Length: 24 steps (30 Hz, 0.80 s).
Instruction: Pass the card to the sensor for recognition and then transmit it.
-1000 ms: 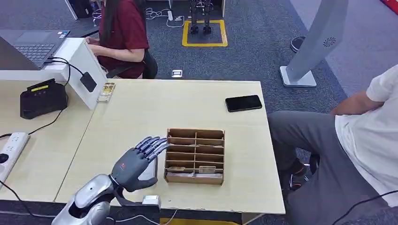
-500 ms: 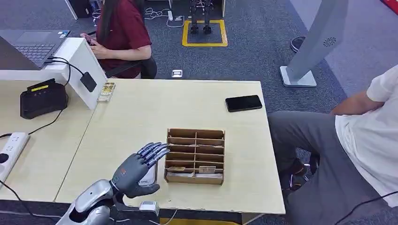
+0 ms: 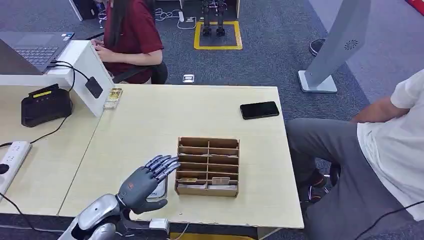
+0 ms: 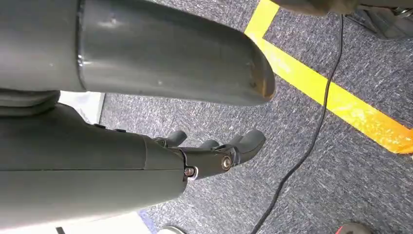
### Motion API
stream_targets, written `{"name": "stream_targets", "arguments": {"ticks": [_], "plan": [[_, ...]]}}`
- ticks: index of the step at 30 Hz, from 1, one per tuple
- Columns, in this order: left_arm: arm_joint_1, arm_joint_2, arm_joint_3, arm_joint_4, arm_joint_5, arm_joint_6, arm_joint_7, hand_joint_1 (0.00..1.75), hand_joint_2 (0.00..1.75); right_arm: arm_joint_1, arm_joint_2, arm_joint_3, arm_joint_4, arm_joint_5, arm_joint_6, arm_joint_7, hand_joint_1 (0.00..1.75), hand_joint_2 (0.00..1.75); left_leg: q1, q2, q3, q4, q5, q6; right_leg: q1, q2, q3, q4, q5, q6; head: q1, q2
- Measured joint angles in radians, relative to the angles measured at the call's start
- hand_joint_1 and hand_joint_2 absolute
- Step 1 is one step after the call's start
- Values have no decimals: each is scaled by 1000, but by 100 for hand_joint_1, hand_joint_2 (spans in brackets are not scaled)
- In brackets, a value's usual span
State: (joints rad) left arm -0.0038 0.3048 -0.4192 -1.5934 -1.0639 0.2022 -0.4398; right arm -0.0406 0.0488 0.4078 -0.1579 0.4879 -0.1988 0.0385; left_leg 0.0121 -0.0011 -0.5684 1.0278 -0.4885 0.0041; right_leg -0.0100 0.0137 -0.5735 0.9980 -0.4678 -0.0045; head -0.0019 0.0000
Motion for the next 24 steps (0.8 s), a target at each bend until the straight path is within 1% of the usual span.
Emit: {"name": "stream_targets", "arguments": {"ticks": [5,15,18,20,24], "plan": [[13,3,-2,0,-3,-6,0,0,175,0,0,0,0,0,0,0,0,0,0,0,0,0,0,0,0,0,0,0,0,0,0,0],[25,2,-34,0,1,-7,0,0,175,-1,0,0,0,0,-1,0,0,0,0,0,0,0,0,0,0,0,0,0,0,0,0,0],[26,-9,-46,2,-17,-2,27,0,175,-1,0,-1,0,0,-2,0,0,0,0,0,0,0,0,0,0,0,0,0,0,0,0,0],[26,-25,-52,3,-26,-2,41,0,175,-2,0,-1,0,0,-2,2,0,0,0,0,0,0,0,0,0,0,0,0,0,0,0,0],[25,-40,-65,7,-34,-1,50,0,175,-2,0,-1,0,0,-3,2,0,0,0,0,0,0,0,0,0,0,0,0,0,0,0,0]]}}
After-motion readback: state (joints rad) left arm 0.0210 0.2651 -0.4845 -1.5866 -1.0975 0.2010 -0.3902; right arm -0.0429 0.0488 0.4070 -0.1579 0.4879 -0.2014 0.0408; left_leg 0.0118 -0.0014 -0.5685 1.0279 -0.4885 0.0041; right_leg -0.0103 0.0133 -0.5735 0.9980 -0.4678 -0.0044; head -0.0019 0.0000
